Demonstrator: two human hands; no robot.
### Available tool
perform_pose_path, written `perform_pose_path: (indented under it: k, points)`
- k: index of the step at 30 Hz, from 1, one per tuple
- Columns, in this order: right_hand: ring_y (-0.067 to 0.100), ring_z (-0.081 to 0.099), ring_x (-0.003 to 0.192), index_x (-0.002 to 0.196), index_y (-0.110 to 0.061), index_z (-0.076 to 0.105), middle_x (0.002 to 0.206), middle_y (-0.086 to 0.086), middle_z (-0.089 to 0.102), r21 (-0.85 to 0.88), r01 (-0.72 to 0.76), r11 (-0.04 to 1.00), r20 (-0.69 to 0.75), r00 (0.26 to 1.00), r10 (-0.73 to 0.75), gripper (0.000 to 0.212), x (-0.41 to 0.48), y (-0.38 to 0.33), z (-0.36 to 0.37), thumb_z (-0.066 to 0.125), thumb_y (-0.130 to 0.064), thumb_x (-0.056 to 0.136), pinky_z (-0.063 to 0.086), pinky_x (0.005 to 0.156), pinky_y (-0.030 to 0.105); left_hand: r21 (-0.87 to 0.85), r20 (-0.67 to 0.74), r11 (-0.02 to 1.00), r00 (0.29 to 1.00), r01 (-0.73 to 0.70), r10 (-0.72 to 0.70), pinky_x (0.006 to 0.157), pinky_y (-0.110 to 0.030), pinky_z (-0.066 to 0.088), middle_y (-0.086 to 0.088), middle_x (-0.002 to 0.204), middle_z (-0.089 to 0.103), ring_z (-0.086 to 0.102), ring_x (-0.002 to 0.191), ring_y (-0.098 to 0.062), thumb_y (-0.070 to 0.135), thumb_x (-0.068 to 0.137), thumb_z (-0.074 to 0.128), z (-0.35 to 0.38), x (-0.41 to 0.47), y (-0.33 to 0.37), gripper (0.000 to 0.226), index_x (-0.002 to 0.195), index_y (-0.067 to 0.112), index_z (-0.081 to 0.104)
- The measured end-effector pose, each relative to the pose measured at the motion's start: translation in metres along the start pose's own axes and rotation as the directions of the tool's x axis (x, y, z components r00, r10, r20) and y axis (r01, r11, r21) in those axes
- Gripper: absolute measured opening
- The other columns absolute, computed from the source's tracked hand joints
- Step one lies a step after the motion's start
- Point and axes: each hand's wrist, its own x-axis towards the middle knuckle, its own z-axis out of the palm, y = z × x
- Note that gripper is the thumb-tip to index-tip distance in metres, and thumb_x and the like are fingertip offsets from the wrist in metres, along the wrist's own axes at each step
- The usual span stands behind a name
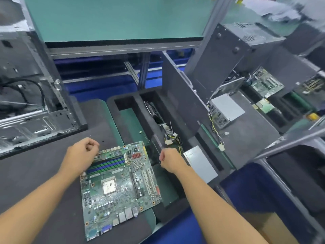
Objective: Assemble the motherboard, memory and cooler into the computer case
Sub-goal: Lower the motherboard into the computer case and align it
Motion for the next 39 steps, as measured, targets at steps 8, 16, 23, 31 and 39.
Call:
perform_pose_path:
  k: [8,16,23,31,39]
  points:
    - [0.035,0.067,0.105,0.111,-0.002,0.072,0.12,0.016,0.066,-0.283,0.034,0.958,0.25,0.968,0.039,0.027,0.002,0.002,0.022,0.055,0.008,0.092,0.055,0.096,0.043,-0.03,0.01,1.0,1.0,0.009,-0.009,0.055,-0.026,0.044,0.01,0.069,0.07,0.065,0.068,-0.008,0.019,0.092,0.056,0.002,-0.008,-0.006,0.017,0.085,0.031,0.065]
    - [0.031,0.068,0.105,0.116,-0.007,0.071,0.115,0.014,0.069,-0.055,-0.044,0.998,0.052,0.998,0.047,0.026,0.007,-0.028,-0.006,0.06,-0.004,0.092,0.057,0.092,0.037,-0.163,-0.211,0.987,0.977,-0.002,-0.033,0.055,-0.028,0.044,0.01,0.069,0.068,0.058,0.06,-0.006,0.028,0.093,0.053,-0.033,-0.019,-0.027,0.013,0.086,0.032,0.062]
    - [0.026,0.067,0.087,0.114,-0.013,0.065,0.107,0.014,0.071,0.428,0.23,0.874,-0.125,0.973,-0.195,0.028,0.011,-0.167,0.003,0.041,-0.004,0.1,0.058,0.082,0.037,-0.439,-0.528,0.89,0.766,0.124,-0.367,0.056,-0.03,0.042,0.004,0.074,0.059,0.055,0.065,-0.02,0.02,0.091,0.047,-0.099,-0.04,-0.081,0.009,0.097,0.024,0.052]
    - [0.02,0.046,0.135,0.155,-0.015,0.029,0.152,0.001,0.041,0.635,0.357,0.685,-0.28,0.933,-0.227,0.067,0.02,-0.287,0.001,0.061,-0.033,0.1,0.042,0.112,0.042,-0.589,-0.712,0.806,0.437,0.054,-0.549,0.112,-0.035,0.03,-0.017,0.141,0.036,0.037,0.131,-0.029,0.045,0.078,0.073,-0.207,-0.03,-0.145,0.087,0.142,0.001,0.034]
    - [0.028,0.059,0.104,0.137,-0.021,0.046,0.118,0.007,0.063,0.757,0.29,0.585,-0.366,0.93,0.012,0.038,0.047,-0.351,-0.017,0.053,-0.029,0.101,0.049,0.087,0.038,-0.596,-0.649,0.803,0.586,0.005,-0.485,0.068,-0.039,0.049,0.002,0.076,0.062,0.057,0.072,-0.02,0.044,0.082,0.066,-0.278,-0.002,-0.128,0.02,0.086,0.025,0.063]
